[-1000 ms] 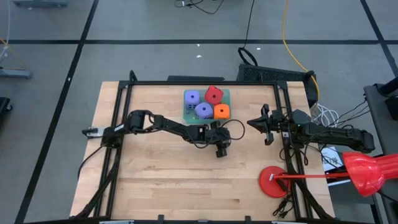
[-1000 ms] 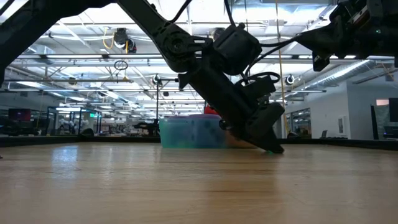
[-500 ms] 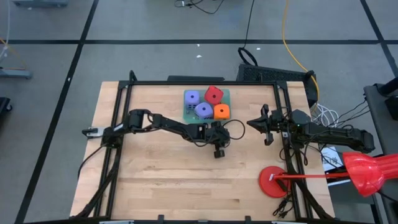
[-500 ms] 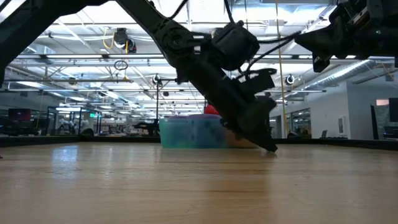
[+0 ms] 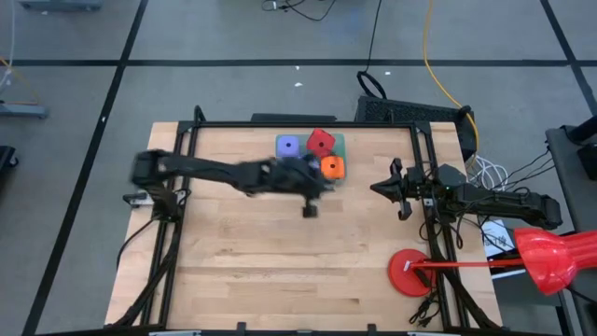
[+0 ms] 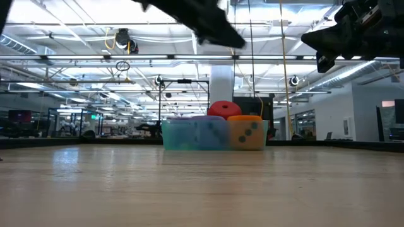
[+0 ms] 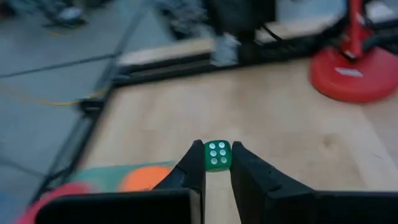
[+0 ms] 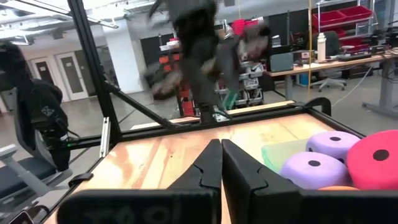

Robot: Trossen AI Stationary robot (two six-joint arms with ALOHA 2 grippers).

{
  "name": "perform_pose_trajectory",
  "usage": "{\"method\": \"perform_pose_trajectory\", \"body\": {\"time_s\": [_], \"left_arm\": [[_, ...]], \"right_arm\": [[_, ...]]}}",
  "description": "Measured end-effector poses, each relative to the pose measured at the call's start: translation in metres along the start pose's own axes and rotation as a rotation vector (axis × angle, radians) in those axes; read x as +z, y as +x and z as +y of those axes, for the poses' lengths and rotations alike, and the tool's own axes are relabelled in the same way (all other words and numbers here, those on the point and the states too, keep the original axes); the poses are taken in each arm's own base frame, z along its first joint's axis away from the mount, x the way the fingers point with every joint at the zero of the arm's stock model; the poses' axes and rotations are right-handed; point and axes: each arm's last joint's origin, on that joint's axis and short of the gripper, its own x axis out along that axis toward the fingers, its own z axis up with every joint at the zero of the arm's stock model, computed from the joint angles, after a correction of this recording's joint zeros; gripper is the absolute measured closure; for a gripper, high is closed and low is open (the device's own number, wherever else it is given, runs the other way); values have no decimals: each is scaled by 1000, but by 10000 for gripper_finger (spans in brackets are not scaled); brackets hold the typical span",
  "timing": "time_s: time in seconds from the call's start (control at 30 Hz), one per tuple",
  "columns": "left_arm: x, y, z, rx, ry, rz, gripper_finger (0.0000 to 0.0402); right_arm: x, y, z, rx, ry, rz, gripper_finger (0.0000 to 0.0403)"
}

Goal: Pick & Place Dice
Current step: Put the small dark green dice into the basket

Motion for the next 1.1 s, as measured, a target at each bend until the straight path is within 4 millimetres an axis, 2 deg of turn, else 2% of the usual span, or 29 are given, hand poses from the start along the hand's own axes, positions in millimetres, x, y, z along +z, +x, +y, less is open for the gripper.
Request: {"method": "perform_pose_trajectory", "body": {"time_s": [0.07,0.17,0.23,0.33,0.5,0.73,0.93,1.1], "left_arm": [[-1,-31,15,51,-24,-32,355],[-14,-73,31,105,-88,-101,361],[-30,-96,37,129,-139,-155,362],[-63,-116,42,170,-212,-213,358],[-114,-125,39,164,-280,-252,352],[-157,-140,38,157,-324,-370,348],[-184,-151,35,185,-384,-410,352],[-190,-151,37,188,-460,-384,353]], "right_arm": [[0,0,0,0,0,0,403],[0,0,0,-1,0,-1,403],[0,0,0,-1,-1,-3,403],[0,0,0,-1,-6,-3,403],[0,0,0,-2,-9,-3,403],[0,0,0,-4,-23,-4,403],[0,0,0,-6,-30,-4,403],[0,0,0,-7,-31,-4,403]]}}
